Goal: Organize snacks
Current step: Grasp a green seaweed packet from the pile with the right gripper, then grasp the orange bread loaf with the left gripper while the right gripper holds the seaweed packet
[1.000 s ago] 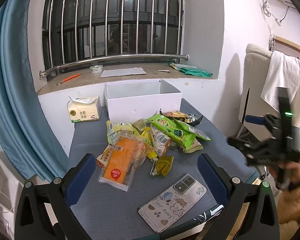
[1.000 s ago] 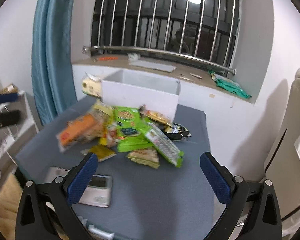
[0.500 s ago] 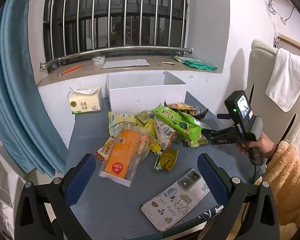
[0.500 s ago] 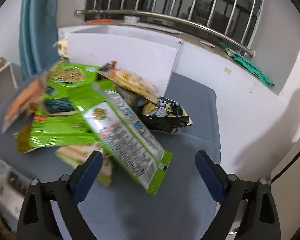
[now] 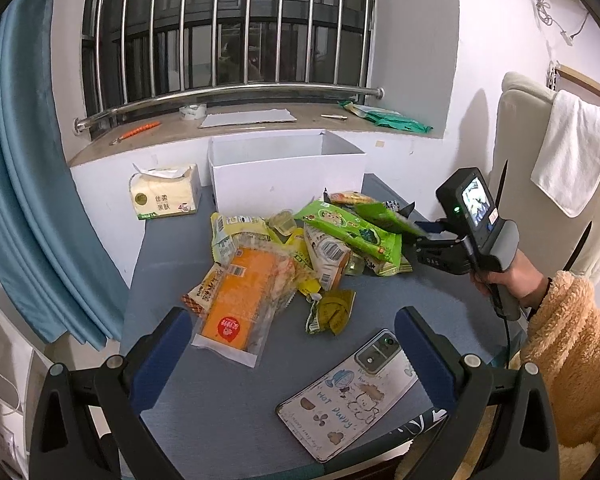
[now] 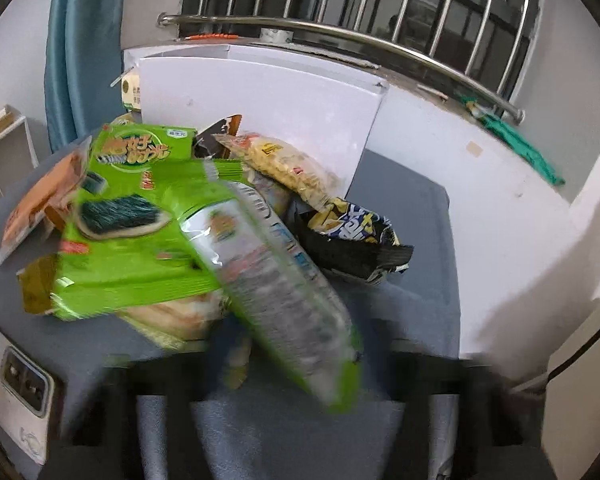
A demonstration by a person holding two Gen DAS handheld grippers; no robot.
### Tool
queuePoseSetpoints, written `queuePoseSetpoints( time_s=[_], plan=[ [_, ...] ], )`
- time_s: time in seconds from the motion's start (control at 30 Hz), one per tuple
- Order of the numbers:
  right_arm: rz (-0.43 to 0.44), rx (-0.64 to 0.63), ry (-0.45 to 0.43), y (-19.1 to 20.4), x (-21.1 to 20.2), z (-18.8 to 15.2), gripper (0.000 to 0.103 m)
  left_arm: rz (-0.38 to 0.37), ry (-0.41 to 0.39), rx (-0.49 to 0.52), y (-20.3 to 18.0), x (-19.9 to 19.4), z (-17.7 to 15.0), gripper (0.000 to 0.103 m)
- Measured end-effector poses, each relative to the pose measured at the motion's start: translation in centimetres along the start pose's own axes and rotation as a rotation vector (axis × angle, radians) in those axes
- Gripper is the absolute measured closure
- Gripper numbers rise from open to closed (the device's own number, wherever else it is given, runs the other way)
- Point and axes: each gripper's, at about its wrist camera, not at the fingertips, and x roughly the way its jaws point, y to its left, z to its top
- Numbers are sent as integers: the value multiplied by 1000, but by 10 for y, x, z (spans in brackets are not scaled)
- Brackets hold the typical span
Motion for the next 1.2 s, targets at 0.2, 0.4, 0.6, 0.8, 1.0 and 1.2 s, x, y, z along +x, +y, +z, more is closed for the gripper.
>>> queuePoseSetpoints(
  time_s=[0.2, 0.4, 0.6, 0.8, 1.0, 1.2],
  plan=[
    [57, 59, -26, -8, -5, 2, 87, 9, 2, -11, 10, 0, -1, 0],
    [151, 176, -46, -19, -39, -1, 90, -1, 26, -23, 34, 16, -5, 0],
    [255, 312, -135, -22, -91, -13, 90, -28, 138, 6, 54, 77, -9, 0],
    [316, 354, -213, -12, -133, -31, 90, -57, 206, 82, 57, 136, -12, 0],
    [325, 373, -222, -4, -152, -44, 89, -48, 273, 106, 64, 179, -7, 1],
    [316, 379, -216, -3, -155, -50, 89, -25, 292, 126, 69, 184, -5, 43]
  ],
)
